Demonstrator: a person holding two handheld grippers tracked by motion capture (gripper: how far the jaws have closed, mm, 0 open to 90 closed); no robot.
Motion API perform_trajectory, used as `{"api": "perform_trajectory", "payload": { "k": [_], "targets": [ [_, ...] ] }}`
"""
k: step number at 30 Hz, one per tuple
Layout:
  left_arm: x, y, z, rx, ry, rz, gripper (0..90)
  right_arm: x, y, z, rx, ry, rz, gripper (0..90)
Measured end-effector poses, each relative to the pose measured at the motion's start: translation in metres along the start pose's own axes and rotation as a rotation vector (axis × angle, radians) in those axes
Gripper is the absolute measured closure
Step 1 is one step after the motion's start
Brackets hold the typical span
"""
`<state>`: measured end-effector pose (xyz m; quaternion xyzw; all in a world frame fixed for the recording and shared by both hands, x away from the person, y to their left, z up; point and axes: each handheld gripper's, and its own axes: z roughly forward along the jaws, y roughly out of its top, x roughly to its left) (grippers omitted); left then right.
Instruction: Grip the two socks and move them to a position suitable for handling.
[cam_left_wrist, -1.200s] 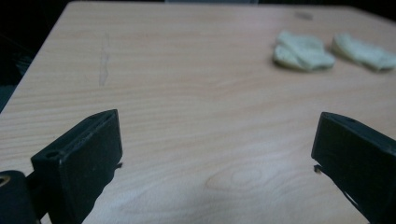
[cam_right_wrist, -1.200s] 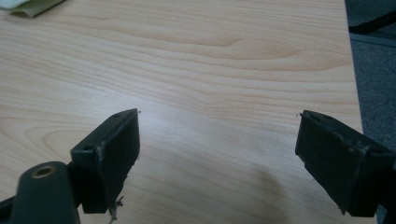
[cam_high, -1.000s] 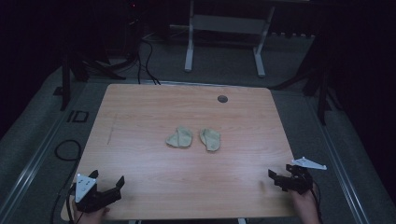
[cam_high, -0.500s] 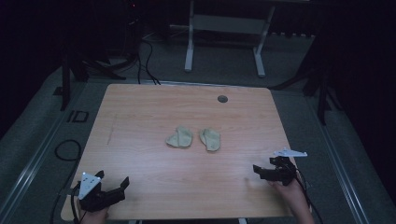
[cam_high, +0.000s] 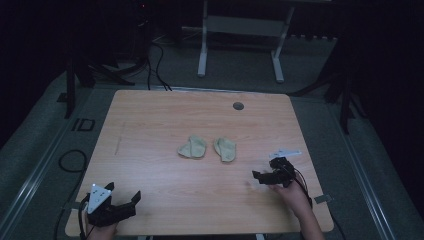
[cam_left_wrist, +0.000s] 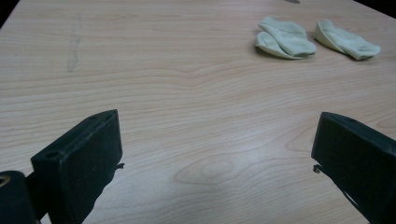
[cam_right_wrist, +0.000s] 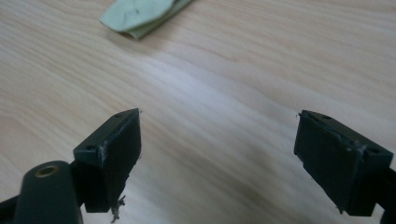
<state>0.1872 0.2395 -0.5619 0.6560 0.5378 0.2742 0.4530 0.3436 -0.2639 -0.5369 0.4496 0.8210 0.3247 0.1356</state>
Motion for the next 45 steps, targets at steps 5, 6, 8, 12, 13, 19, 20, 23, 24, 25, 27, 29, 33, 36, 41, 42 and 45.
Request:
{"api": "perform_trajectory", "payload": {
  "k": [5, 6, 8, 12, 13, 19, 20, 23, 24, 25, 27, 29, 33, 36, 41, 42, 45],
  "targets": [
    [-0.001, 0.0, 0.001, 0.005, -0.006, 0.008, 2.0, 0.009, 0.016, 0.009, 0.007, 0.007, -0.025, 16.7],
    [-0.001, 0.0, 0.001, 0.006, -0.004, 0.011, 2.0, 0.01, 0.018, 0.01, 0.006, 0.008, -0.026, 16.8],
    [-0.001, 0.0, 0.001, 0.008, -0.01, 0.012, 2.0, 0.014, 0.023, 0.013, 0.001, 0.011, -0.03, 16.8],
    [0.0, 0.001, 0.0, 0.009, -0.011, 0.008, 2.0, 0.021, 0.033, 0.021, 0.005, 0.021, -0.042, 17.3],
    [0.0, 0.001, 0.0, 0.011, -0.013, 0.01, 2.0, 0.023, 0.035, 0.023, 0.008, 0.019, -0.045, 18.9],
    [-0.003, -0.001, 0.002, 0.026, -0.026, 0.037, 2.0, 0.033, 0.051, 0.036, -0.012, -0.002, -0.059, 21.2],
    [-0.003, -0.001, 0.003, 0.027, -0.026, 0.04, 2.0, 0.034, 0.055, 0.039, -0.011, -0.005, -0.057, 21.3],
    [-0.004, -0.001, 0.004, 0.028, -0.028, 0.044, 2.0, 0.037, 0.06, 0.044, -0.009, -0.007, -0.059, 22.0],
    [-0.004, -0.001, 0.004, 0.029, -0.03, 0.043, 2.0, 0.04, 0.067, 0.051, -0.005, -0.01, -0.062, 22.5],
    [-0.004, -0.001, 0.004, 0.03, -0.034, 0.041, 2.0, 0.04, 0.07, 0.054, -0.003, -0.007, -0.059, 22.9],
    [-0.003, -0.001, 0.004, 0.033, -0.031, 0.041, 2.0, 0.042, 0.076, 0.06, 0.002, -0.006, -0.062, 24.3],
    [-0.003, -0.001, 0.004, 0.033, -0.028, 0.039, 2.0, 0.043, 0.082, 0.065, 0.001, -0.009, -0.057, 25.5],
    [-0.002, -0.002, 0.004, 0.031, -0.033, 0.037, 2.0, 0.045, 0.092, 0.076, 0.003, -0.021, -0.063, 28.1],
    [-0.002, -0.002, 0.004, 0.034, -0.034, 0.04, 2.0, 0.047, 0.097, 0.086, 0.02, -0.033, -0.082, 28.1],
    [-0.002, -0.003, 0.004, 0.036, -0.036, 0.038, 2.0, 0.048, 0.103, 0.101, 0.055, -0.051, -0.096, 28.1],
    [-0.002, -0.004, 0.004, 0.039, -0.038, 0.039, 2.0, 0.047, 0.103, 0.104, 0.061, -0.052, -0.095, 28.1],
    [-0.003, -0.004, 0.004, 0.045, -0.041, 0.04, 2.0, 0.048, 0.101, 0.111, 0.084, -0.049, -0.106, 30.1]
  ]
}}
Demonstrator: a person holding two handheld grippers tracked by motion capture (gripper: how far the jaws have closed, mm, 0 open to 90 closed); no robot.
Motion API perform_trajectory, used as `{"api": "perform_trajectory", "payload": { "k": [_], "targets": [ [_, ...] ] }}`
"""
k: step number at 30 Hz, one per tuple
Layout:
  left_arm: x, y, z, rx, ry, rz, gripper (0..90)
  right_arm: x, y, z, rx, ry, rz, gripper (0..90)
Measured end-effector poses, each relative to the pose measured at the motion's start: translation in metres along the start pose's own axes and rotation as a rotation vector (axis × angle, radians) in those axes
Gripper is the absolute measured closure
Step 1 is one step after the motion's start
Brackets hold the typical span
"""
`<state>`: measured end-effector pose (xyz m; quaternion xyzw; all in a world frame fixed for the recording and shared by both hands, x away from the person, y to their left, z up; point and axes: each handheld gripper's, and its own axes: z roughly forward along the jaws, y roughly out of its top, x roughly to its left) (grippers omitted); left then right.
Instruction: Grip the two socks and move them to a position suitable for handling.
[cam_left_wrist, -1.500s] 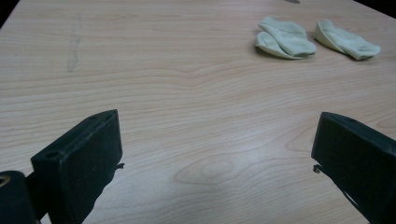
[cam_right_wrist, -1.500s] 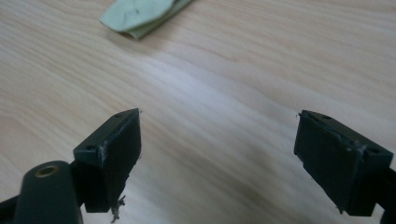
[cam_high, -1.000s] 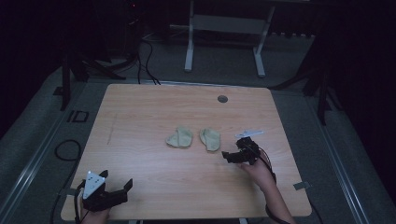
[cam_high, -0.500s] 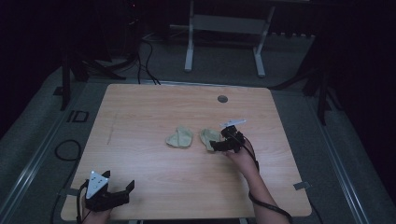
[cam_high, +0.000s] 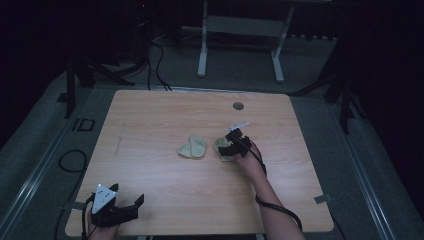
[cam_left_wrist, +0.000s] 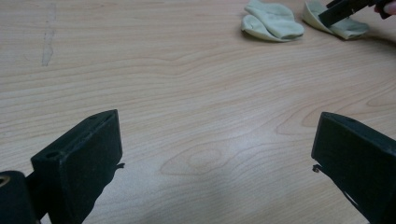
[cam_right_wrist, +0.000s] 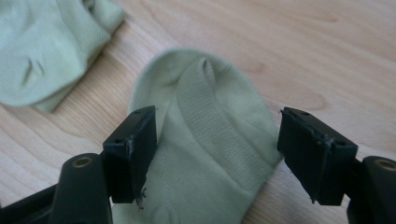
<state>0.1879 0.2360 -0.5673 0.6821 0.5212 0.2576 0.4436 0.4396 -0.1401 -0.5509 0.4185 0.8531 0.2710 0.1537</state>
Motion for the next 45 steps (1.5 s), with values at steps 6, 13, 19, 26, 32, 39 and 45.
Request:
{"api": "perform_trajectory", "payload": {
  "k": [6, 13, 19, 26, 32, 39, 45],
  "targets": [
    [0.0, -0.001, 0.001, 0.013, 0.002, -0.002, 2.0, 0.002, -0.002, -0.002, -0.018, -0.001, -0.028, 47.3],
    [-0.002, -0.001, 0.003, 0.021, -0.004, 0.003, 2.0, 0.006, -0.002, -0.004, -0.028, -0.006, -0.046, 68.5],
    [-0.002, -0.002, 0.004, 0.03, -0.006, 0.009, 2.0, 0.006, 0.0, -0.009, 0.001, 0.016, -0.08, 76.2],
    [-0.004, -0.001, 0.005, 0.034, -0.018, 0.017, 2.0, 0.011, 0.0, -0.032, -0.037, 0.059, -0.084, 76.4],
    [-0.006, -0.001, 0.007, 0.039, -0.02, 0.023, 2.0, 0.02, -0.005, -0.06, -0.073, 0.075, -0.093, 76.4],
    [-0.007, -0.001, 0.007, 0.041, -0.02, 0.021, 2.0, 0.034, -0.015, -0.092, -0.099, 0.084, -0.118, 76.4],
    [-0.009, -0.001, 0.008, 0.043, -0.023, 0.022, 2.0, 0.054, -0.03, -0.117, -0.121, 0.091, -0.169, 76.4]
  ]
}}
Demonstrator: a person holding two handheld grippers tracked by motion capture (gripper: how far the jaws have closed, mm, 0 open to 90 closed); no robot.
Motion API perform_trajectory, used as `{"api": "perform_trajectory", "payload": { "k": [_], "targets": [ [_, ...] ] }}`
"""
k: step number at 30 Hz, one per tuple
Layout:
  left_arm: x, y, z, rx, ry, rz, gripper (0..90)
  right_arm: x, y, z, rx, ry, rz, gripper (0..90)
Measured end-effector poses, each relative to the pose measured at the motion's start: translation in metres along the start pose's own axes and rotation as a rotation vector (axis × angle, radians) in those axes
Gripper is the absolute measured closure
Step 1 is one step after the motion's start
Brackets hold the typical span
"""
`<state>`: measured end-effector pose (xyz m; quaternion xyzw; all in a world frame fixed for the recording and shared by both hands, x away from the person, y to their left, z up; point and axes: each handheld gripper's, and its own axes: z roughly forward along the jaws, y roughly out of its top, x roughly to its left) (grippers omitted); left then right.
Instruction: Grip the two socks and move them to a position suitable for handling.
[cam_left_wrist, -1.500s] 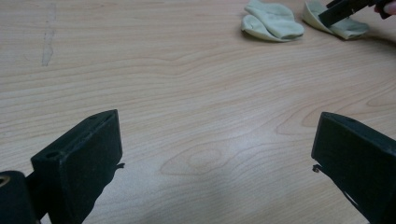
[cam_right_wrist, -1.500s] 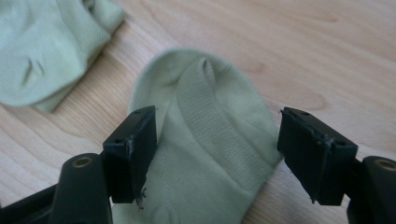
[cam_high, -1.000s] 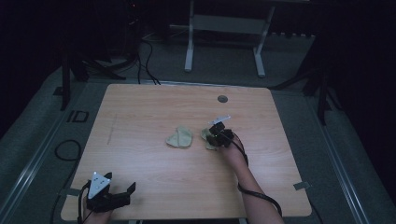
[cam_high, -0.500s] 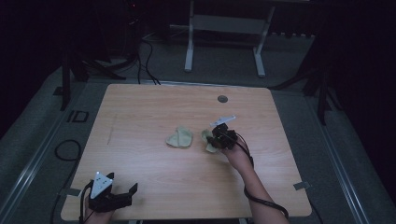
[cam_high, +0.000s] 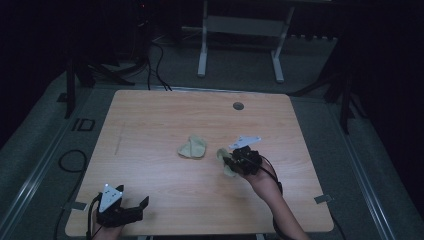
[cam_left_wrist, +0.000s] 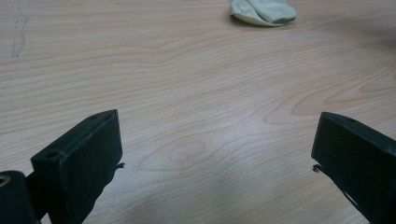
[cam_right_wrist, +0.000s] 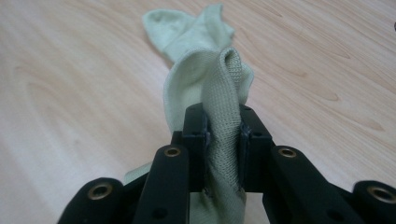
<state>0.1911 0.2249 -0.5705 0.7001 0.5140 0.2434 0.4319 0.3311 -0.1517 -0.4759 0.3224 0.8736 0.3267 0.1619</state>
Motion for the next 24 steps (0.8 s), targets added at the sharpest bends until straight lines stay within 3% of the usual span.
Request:
{"api": "perform_trajectory", "payload": {
  "k": [6, 13, 22, 24],
  "targets": [
    [-0.002, 0.0, 0.0, 0.005, -0.003, 0.008, 2.0, 0.024, -0.014, -0.015, -0.006, 0.023, -0.053, 76.4],
    [-0.005, 0.001, 0.002, 0.016, -0.015, 0.017, 2.0, 0.044, -0.035, -0.017, 0.0, 0.043, -0.077, 76.3],
    [-0.009, 0.001, 0.003, 0.024, -0.013, 0.025, 2.0, 0.06, -0.058, -0.002, 0.049, 0.057, -0.1, 76.2],
    [-0.012, 0.002, 0.002, 0.02, -0.02, 0.036, 2.0, 0.062, -0.067, 0.008, 0.07, 0.072, -0.096, 76.1]
  ]
}}
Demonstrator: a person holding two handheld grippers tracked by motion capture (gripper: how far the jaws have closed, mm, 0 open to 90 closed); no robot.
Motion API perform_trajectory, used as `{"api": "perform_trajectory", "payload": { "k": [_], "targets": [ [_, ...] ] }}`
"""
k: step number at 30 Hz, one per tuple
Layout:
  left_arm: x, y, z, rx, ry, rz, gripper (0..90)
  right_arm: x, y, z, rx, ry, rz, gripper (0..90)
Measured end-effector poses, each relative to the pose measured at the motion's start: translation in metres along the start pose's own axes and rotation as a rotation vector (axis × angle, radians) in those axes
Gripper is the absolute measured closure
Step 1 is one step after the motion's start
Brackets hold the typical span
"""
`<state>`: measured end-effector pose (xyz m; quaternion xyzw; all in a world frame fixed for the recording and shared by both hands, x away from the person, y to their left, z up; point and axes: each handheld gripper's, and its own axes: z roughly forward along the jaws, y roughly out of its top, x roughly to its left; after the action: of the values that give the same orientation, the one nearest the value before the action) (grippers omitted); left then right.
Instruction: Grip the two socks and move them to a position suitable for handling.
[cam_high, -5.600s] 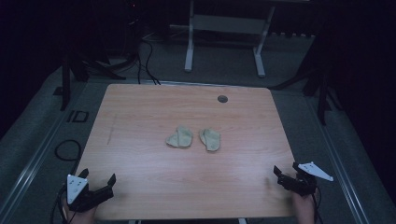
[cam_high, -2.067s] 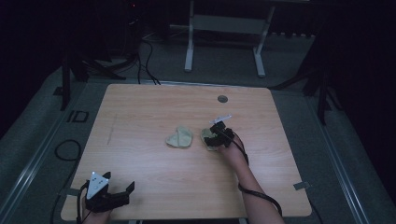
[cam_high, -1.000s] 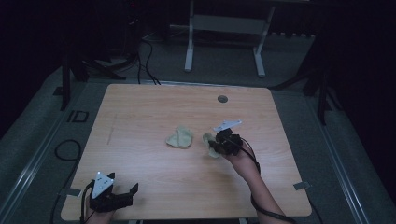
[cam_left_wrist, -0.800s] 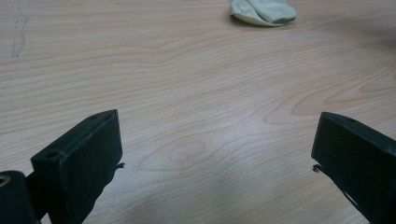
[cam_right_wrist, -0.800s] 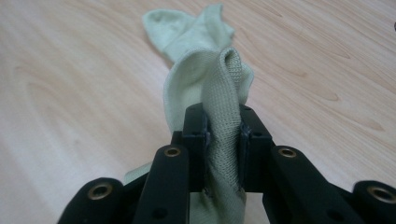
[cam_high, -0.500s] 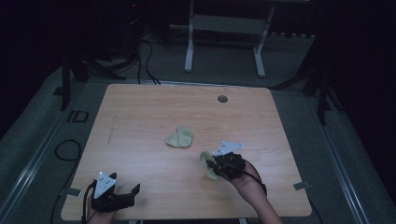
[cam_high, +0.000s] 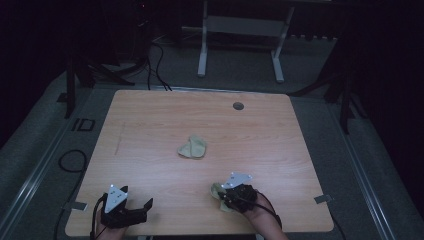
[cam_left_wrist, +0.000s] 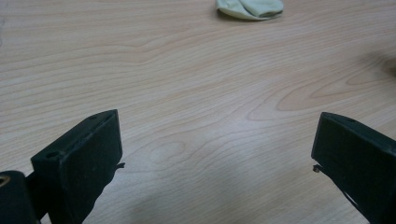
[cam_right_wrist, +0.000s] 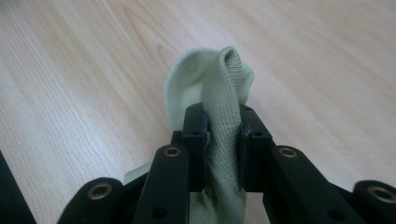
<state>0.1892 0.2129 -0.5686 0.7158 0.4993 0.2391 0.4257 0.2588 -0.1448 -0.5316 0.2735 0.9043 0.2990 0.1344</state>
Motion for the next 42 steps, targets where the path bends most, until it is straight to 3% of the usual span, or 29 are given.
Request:
{"api": "perform_trajectory", "payload": {
  "k": [4, 5, 9, 10, 13, 14, 16, 17, 18, 19, 20, 22, 23, 24, 28, 29, 30, 35, 40, 41, 42],
  "targets": [
    [-0.009, 0.002, 0.0, -0.007, -0.001, 0.041, 2.0, 0.003, -0.005, 0.007, 0.015, 0.006, 0.0, 76.0],
    [-0.012, 0.003, 0.0, -0.004, -0.013, 0.048, 2.0, 0.007, -0.008, 0.014, 0.038, 0.02, -0.022, 75.3],
    [-0.025, 0.004, 0.006, 0.033, -0.055, 0.071, 2.0, 0.008, -0.01, 0.016, 0.025, 0.027, -0.006, 75.1],
    [-0.032, 0.005, 0.009, 0.047, -0.081, 0.075, 2.0, 0.008, -0.011, 0.016, 0.024, 0.029, -0.013, 75.0],
    [-0.041, 0.008, 0.011, 0.056, -0.106, 0.09, 2.0, 0.01, -0.012, 0.016, 0.02, 0.038, -0.029, 73.7],
    [-0.047, 0.01, 0.012, 0.057, -0.126, 0.1, 2.1, 0.009, -0.01, 0.016, 0.028, 0.054, -0.031, 67.1],
    [-0.05, 0.012, 0.013, 0.058, -0.141, 0.101, 2.0, 0.009, -0.01, 0.016, 0.028, 0.054, -0.031, 67.1],
    [-0.063, 0.02, 0.015, 0.063, -0.208, 0.108, 2.4, 0.008, -0.006, 0.012, 0.037, 0.072, -0.032, 54.5],
    [-0.063, 0.02, 0.015, 0.063, -0.208, 0.108, 6.4, 0.008, -0.006, 0.012, 0.037, 0.072, -0.032, 54.5],
    [-0.068, 0.026, 0.016, 0.053, -0.275, 0.11, 7.8, 0.006, -0.002, 0.002, 0.003, 0.101, -0.027, 50.8],
    [-0.07, 0.028, 0.016, 0.053, -0.287, 0.11, 7.9, 0.004, 0.001, -0.003, -0.009, 0.098, -0.024, 50.3],
    [-0.07, 0.028, 0.016, 0.053, -0.287, 0.11, 9.6, 0.002, 0.003, -0.007, -0.017, 0.1, -0.025, 50.3],
    [-0.076, 0.034, 0.019, 0.048, -0.347, 0.111, 9.6, 0.002, 0.003, -0.007, -0.017, 0.1, -0.025, 50.3],
    [-0.084, 0.041, 0.025, 0.065, -0.376, 0.117, 16.0, -0.004, 0.009, -0.021, -0.044, 0.113, -0.027, 52.2],
    [-0.091, 0.047, 0.031, 0.072, -0.394, 0.119, 22.3, -0.01, 0.007, -0.023, -0.034, 0.123, -0.014, 54.0],
    [-0.099, 0.052, 0.04, 0.101, -0.41, 0.143, 22.3, -0.01, 0.007, -0.023, -0.034, 0.123, -0.014, 54.4],
    [-0.102, 0.054, 0.044, 0.109, -0.413, 0.153, 25.0, -0.01, 0.003, -0.02, -0.02, 0.14, -0.007, 55.6],
    [-0.111, 0.059, 0.069, 0.184, -0.442, 0.181, 38.6, -0.005, -0.006, -0.006, 0.018, 0.142, -0.04, 58.7],
    [-0.114, 0.059, 0.086, 0.233, -0.467, 0.213, 49.9, -0.006, -0.009, 0.003, 0.036, 0.139, -0.043, 63.9],
    [-0.115, 0.06, 0.092, 0.255, -0.473, 0.237, 49.9, -0.005, -0.009, 0.005, 0.045, 0.138, -0.043, 65.6],
    [-0.115, 0.061, 0.095, 0.263, -0.483, 0.235, 55.3, -0.006, -0.01, 0.007, 0.053, 0.135, -0.056, 70.2]
  ]
}}
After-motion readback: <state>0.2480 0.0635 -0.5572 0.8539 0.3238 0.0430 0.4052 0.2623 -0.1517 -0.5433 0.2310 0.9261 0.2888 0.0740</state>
